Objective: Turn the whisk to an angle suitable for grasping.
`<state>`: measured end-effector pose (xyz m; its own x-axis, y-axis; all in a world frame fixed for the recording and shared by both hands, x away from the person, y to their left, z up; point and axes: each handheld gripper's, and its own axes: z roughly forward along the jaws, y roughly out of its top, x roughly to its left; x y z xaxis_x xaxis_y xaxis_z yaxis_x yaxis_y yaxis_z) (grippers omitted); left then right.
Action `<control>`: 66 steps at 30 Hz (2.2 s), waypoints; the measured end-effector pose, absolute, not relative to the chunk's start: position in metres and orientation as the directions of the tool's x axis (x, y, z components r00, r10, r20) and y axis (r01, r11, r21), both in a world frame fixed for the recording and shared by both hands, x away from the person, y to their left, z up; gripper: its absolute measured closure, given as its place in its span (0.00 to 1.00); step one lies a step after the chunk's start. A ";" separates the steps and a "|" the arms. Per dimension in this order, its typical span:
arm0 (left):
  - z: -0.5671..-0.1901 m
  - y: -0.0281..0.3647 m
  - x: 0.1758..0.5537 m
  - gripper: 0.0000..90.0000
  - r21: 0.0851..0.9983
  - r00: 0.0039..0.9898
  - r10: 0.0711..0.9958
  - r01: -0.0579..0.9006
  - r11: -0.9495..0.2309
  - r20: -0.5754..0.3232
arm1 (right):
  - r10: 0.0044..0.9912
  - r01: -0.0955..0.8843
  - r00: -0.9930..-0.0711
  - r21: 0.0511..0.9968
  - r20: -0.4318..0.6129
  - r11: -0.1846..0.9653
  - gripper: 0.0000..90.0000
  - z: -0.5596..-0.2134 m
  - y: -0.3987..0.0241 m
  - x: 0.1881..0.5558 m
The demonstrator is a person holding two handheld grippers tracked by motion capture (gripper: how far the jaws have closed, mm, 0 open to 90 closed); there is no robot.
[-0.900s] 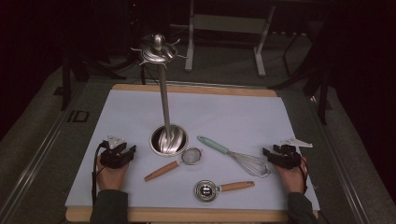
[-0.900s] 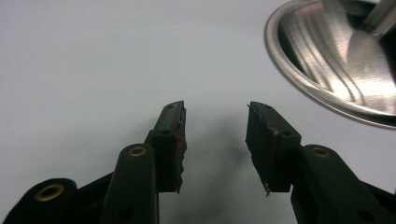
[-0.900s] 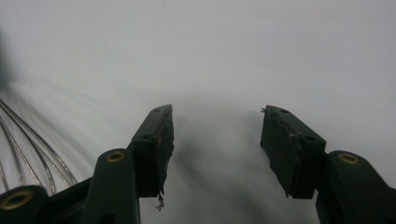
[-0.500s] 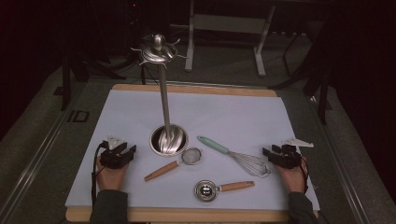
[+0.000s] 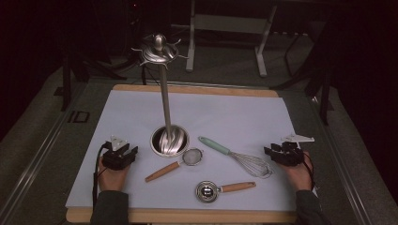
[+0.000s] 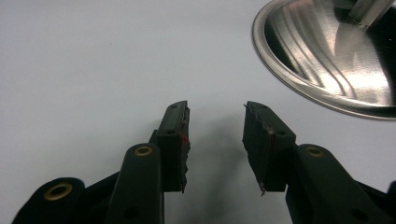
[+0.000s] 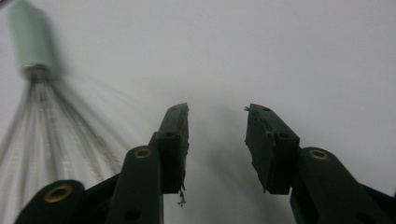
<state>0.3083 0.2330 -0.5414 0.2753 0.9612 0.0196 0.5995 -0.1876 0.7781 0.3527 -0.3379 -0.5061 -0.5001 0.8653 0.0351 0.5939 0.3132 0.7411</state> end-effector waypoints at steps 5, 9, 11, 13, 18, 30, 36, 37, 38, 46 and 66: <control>-0.541 0.232 0.308 0.67 0.775 0.276 0.961 0.600 -0.198 0.032 | 0.816 0.547 -0.578 0.740 -0.006 0.392 0.68 -0.482 -0.326 0.358; -0.541 0.231 0.308 0.67 0.775 0.278 0.960 0.598 -0.203 0.038 | 0.777 0.520 -0.628 0.724 -0.037 0.454 0.67 -0.469 -0.311 0.365; -0.541 0.231 0.308 0.67 0.774 0.279 0.960 0.598 -0.206 0.040 | 0.760 0.514 -0.648 0.711 -0.043 0.479 0.66 -0.465 -0.302 0.369; -0.542 0.231 0.308 0.67 0.775 0.278 0.960 0.598 -0.207 0.042 | 0.742 0.512 -0.669 0.696 -0.046 0.504 0.66 -0.461 -0.293 0.373; -0.541 0.231 0.308 0.67 0.775 0.277 0.960 0.598 -0.206 0.042 | 0.684 0.500 -0.728 0.650 -0.042 0.573 0.71 -0.457 -0.267 0.379; -0.542 0.230 0.308 0.67 0.773 0.275 0.960 0.599 -0.207 0.044 | 0.591 0.482 -0.806 0.528 -0.047 0.699 0.74 -0.466 -0.225 0.390; -0.542 0.231 0.308 0.67 0.773 0.276 0.960 0.600 -0.207 0.043 | 0.569 0.484 -0.822 0.485 -0.034 0.728 0.76 -0.472 -0.210 0.393; -0.542 0.231 0.308 0.66 0.773 0.275 0.960 0.600 -0.207 0.043 | 0.563 0.481 -0.826 0.478 -0.035 0.735 0.76 -0.473 -0.208 0.393; -0.542 0.231 0.308 0.66 0.773 0.275 0.960 0.600 -0.207 0.043 | 0.563 0.481 -0.826 0.478 -0.035 0.735 0.76 -0.473 -0.208 0.393; -0.542 0.231 0.308 0.66 0.771 0.275 0.961 0.602 -0.207 0.043 | 0.526 0.478 -0.850 0.412 -0.006 0.776 0.76 -0.477 -0.192 0.399; -0.542 0.231 0.308 0.66 0.769 0.275 0.960 0.604 -0.208 0.044 | 0.497 0.491 -0.867 0.237 0.038 0.838 0.75 -0.491 -0.168 0.413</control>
